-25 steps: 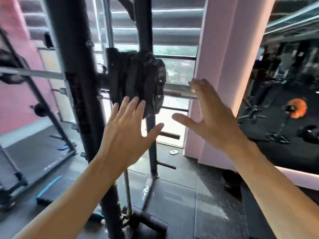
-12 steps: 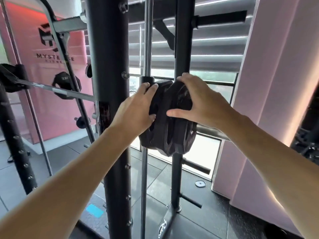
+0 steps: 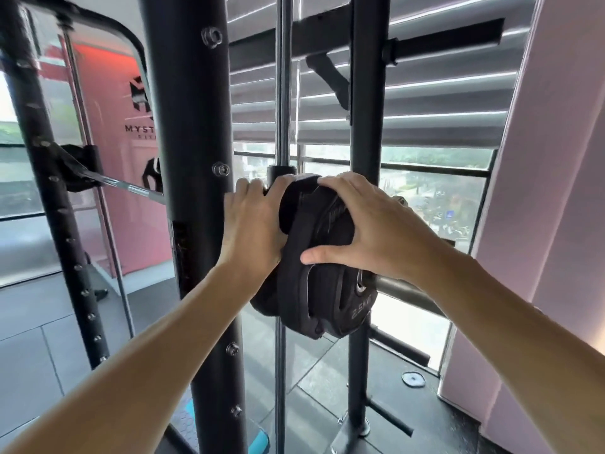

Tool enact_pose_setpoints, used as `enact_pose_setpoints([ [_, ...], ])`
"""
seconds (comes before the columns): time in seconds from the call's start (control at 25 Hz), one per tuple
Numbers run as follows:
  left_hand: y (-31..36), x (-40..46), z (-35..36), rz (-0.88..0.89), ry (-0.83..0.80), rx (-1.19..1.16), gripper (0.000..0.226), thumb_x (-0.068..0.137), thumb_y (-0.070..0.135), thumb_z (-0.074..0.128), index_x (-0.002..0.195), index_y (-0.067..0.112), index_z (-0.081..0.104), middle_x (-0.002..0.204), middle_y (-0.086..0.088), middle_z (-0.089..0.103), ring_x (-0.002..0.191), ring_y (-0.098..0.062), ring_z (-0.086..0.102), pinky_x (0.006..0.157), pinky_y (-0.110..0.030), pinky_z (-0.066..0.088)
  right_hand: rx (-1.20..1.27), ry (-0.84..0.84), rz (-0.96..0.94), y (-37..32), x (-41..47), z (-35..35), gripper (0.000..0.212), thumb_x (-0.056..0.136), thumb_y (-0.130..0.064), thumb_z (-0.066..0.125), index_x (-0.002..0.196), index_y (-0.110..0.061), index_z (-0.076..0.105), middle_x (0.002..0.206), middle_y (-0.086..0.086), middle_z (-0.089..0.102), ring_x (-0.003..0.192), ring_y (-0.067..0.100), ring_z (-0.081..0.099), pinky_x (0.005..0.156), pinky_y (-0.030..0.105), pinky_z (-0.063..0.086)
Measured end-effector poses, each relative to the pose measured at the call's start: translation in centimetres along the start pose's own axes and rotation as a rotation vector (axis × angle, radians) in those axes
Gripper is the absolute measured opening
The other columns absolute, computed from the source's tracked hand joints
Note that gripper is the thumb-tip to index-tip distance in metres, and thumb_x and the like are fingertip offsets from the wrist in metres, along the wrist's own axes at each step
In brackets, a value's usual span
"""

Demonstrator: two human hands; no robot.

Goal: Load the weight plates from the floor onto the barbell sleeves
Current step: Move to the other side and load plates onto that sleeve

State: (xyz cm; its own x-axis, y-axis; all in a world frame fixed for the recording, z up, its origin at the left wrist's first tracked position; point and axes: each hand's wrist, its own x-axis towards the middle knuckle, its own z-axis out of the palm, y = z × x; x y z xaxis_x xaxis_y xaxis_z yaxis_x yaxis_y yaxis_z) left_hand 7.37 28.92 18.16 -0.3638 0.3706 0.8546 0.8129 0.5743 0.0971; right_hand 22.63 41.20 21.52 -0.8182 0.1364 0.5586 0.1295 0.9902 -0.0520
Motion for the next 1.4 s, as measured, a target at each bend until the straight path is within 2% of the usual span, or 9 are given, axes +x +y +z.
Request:
enact_pose_setpoints([
  [0.24, -1.4, -1.4, 1.5, -0.143, 0.108, 0.118, 0.075, 0.069, 0.045, 0.086, 0.132, 0.02, 0.052, 0.094, -0.01, 0.059, 0.099, -0.03, 0.045, 0.088, -0.041, 0.037, -0.042, 0.006, -0.031, -0.3, -0.8, -0.2, 0.11, 0.064, -0.09, 0.055, 0.153, -0.035, 0.019, 0.154, -0.01, 0.026, 0.143, 0.014, 0.031, 0.105, 0.045, 0.038],
  [0.6, -1.2, -1.9, 0.8, -0.164, 0.121, 0.126, 0.075, 0.072, 0.045, 0.084, 0.135, 0.022, 0.05, 0.109, -0.01, 0.054, 0.105, -0.03, 0.046, 0.092, -0.043, 0.039, -0.098, 0.019, -0.085, -0.6, -2.1, 0.6, 0.117, 0.065, -0.09, 0.054, 0.157, -0.035, 0.008, 0.165, -0.003, 0.007, 0.15, 0.024, 0.016, 0.121, 0.054, 0.021],
  [0.72, 0.2, -2.5, -1.1, -0.156, 0.217, -0.077, 0.056, 0.085, 0.025, 0.075, 0.136, 0.018, 0.054, 0.124, -0.01, 0.051, 0.116, -0.028, 0.046, 0.102, -0.043, 0.036, -0.087, 0.026, -0.079, -0.3, -2.5, 0.8, 0.128, 0.062, -0.09, 0.058, 0.158, -0.028, 0.001, 0.167, 0.003, 0.0, 0.149, 0.026, 0.019, 0.123, 0.047, 0.018],
  [0.84, 2.8, -3.6, -3.4, -0.08, 0.245, -0.511, 0.037, 0.095, 0.015, 0.062, 0.132, 0.013, 0.06, 0.118, 0.0, 0.062, 0.108, -0.015, 0.059, 0.096, -0.035, 0.049, -0.083, 0.026, -0.057, -0.5, -2.7, 0.7, 0.136, 0.06, -0.088, 0.061, 0.157, -0.024, -0.01, 0.168, 0.005, -0.007, 0.151, 0.026, 0.014, 0.124, 0.044, 0.016],
  [1.0, 4.4, -4.1, -4.0, -0.057, -0.131, -0.413, 0.082, 0.076, 0.019, 0.079, 0.149, 0.033, 0.043, 0.118, 0.011, 0.058, 0.105, -0.01, 0.059, 0.092, -0.028, 0.052, -0.089, 0.035, -0.032, -0.7, -3.1, -0.1, 0.139, 0.061, -0.087, 0.061, 0.157, -0.021, -0.014, 0.168, 0.006, -0.008, 0.152, 0.023, 0.012, 0.123, 0.043, 0.014],
  [1.12, 4.4, -5.0, -3.4, -0.117, -0.078, -0.341, 0.098, 0.067, 0.021, 0.087, 0.151, 0.036, 0.039, 0.1, 0.008, 0.054, 0.087, -0.013, 0.059, 0.078, -0.034, 0.057, -0.137, 0.005, -0.001, -0.9, -3.8, -0.7, 0.14, 0.06, -0.089, 0.06, 0.156, -0.021, -0.015, 0.167, 0.002, -0.01, 0.152, 0.018, 0.009, 0.12, 0.041, 0.011],
  [1.2, 4.3, -5.2, -3.2, -0.171, -0.033, -0.334, 0.096, 0.066, 0.024, 0.089, 0.149, 0.037, 0.043, 0.096, 0.008, 0.055, 0.083, -0.013, 0.059, 0.075, -0.037, 0.057, -0.123, -0.023, -0.019, -1.0, -4.4, -1.4, 0.139, 0.058, -0.091, 0.058, 0.157, -0.022, -0.012, 0.168, 0.001, -0.003, 0.15, 0.018, 0.016, 0.119, 0.04, 0.016],
  [1.28, 4.2, -5.3, -3.2, -0.203, -0.014, -0.304, 0.094, 0.066, 0.028, 0.089, 0.148, 0.038, 0.044, 0.09, 0.008, 0.055, 0.079, -0.014, 0.06, 0.071, -0.038, 0.058, 0.019, -0.054, -0.01, -0.4, -4.3, -2.6, 0.127, 0.061, -0.089, 0.055, 0.158, -0.028, 0.002, 0.162, 0.004, 0.027, 0.141, 0.021, 0.039, 0.11, 0.034, 0.034],
  [1.4, 4.6, -5.7, -3.3, -0.224, -0.005, -0.214, 0.09, 0.068, 0.034, 0.089, 0.147, 0.038, 0.044, 0.09, 0.009, 0.056, 0.078, -0.014, 0.061, 0.074, -0.037, 0.059, 0.295, 0.061, 0.061, 2.0, -1.8, -4.3, 0.073, 0.084, -0.063, 0.06, 0.149, -0.039, 0.037, 0.125, 0.014, 0.066, 0.105, 0.03, 0.068, 0.082, 0.028, 0.052],
])
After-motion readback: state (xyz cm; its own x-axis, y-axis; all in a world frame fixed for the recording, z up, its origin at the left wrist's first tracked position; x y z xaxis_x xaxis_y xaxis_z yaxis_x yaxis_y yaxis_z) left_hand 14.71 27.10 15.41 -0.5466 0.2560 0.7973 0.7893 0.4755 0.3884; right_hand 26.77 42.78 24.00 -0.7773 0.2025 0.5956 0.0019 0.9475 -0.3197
